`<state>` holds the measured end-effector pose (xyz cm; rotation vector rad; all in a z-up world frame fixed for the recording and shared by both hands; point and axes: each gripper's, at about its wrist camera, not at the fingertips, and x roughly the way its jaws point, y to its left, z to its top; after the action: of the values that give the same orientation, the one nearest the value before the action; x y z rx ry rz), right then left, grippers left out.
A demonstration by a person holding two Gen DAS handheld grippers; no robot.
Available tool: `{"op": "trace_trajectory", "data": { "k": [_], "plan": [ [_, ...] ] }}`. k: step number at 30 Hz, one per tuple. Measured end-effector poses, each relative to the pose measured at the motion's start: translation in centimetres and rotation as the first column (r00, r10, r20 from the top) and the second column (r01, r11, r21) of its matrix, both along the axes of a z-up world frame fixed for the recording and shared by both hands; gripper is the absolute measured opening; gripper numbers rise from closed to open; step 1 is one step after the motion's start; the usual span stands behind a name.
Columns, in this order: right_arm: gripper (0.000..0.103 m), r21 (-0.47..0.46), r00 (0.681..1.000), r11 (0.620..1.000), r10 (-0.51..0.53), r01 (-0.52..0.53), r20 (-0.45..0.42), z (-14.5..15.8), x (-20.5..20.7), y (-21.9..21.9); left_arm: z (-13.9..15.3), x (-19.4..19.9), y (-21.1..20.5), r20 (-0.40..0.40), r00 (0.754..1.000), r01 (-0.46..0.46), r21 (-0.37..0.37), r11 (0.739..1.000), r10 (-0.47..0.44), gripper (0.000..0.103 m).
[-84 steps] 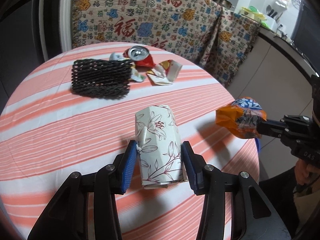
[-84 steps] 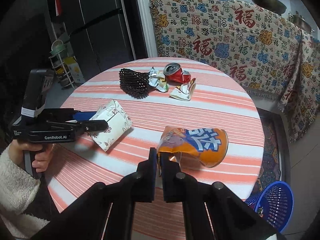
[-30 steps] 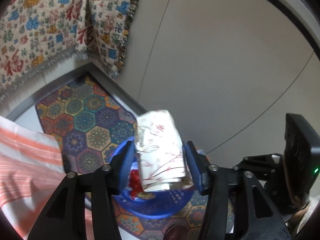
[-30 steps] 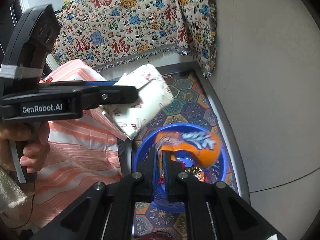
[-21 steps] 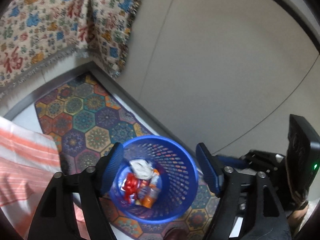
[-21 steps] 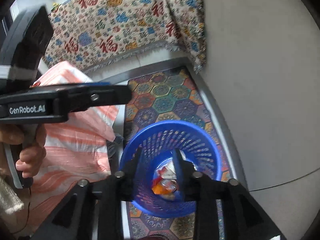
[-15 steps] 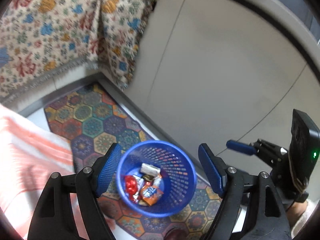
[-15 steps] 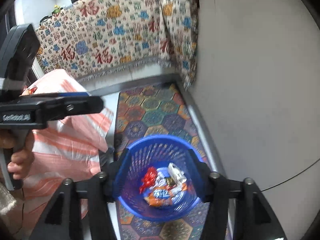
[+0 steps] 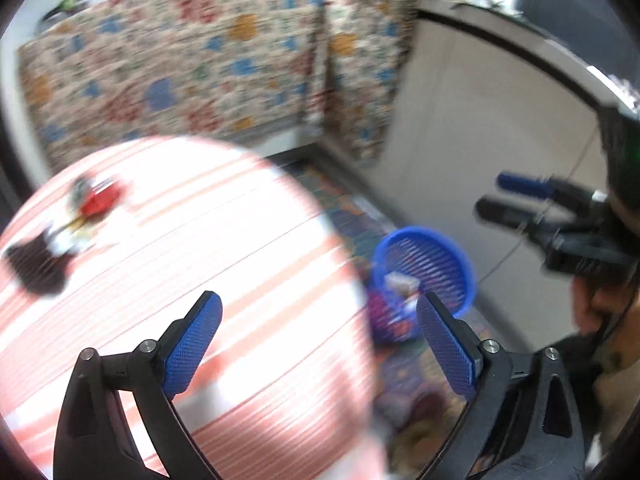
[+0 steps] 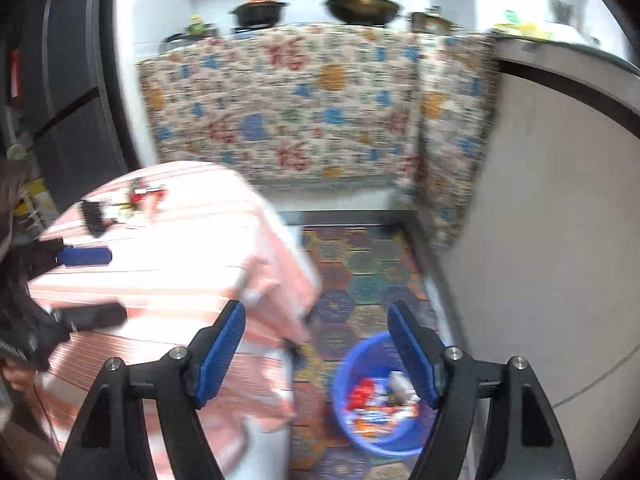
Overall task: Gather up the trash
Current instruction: 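Move both tools back over the table toward the remaining trash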
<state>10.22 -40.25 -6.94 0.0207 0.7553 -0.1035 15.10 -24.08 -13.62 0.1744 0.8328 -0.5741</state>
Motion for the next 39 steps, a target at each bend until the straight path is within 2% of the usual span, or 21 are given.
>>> {"op": "trace_trajectory", "data": {
  "k": [3,7,10,13,16,22,30,39],
  "plan": [
    [0.076,0.021,0.998,0.998,0.057,-0.056,-0.011,-1.2,2.0,4.9,-2.2,0.8,5.7,-0.024,0.996,-0.082,0.042,0.996,0.083,0.098],
    [0.076,0.066,0.99,0.99,0.131,-0.128,-0.05,-4.0,5.3,12.0,-4.6,2.9,12.9,-0.036,0.973,-0.224,0.071,0.972,0.227,0.098],
    [0.076,0.072,0.982,0.983,0.175,-0.171,-0.066,-5.7,7.3,16.0,-5.9,4.8,16.8,-0.028,0.951,-0.306,0.08,0.949,0.309,0.098],
    [0.076,0.075,0.973,0.977,0.207,-0.201,-0.1,-7.7,9.7,19.7,-7.0,6.7,19.5,-0.054,0.932,-0.355,0.064,0.933,0.358,0.098],
    [0.076,0.079,0.968,0.975,0.215,-0.206,-0.129,-8.9,11.6,21.3,-7.8,8.2,21.0,-0.049,0.932,-0.355,0.074,0.932,0.359,0.098],
    [0.076,0.071,0.956,0.976,0.214,-0.204,-0.198,-10.8,14.2,22.4,-8.1,9.9,22.1,-0.025,0.951,-0.303,0.109,0.947,0.307,0.101],
    [0.076,0.012,0.958,0.979,0.203,-0.205,-0.204,-11.4,14.6,23.4,-8.2,11.0,22.5,-0.025,0.955,-0.291,0.117,0.949,0.296,0.103],
    [0.078,0.007,0.959,0.979,0.2,-0.203,-0.202,-11.5,14.7,23.4,-8.2,10.8,22.7,-0.023,0.955,-0.292,0.116,0.949,0.296,0.103]
  ]
}}
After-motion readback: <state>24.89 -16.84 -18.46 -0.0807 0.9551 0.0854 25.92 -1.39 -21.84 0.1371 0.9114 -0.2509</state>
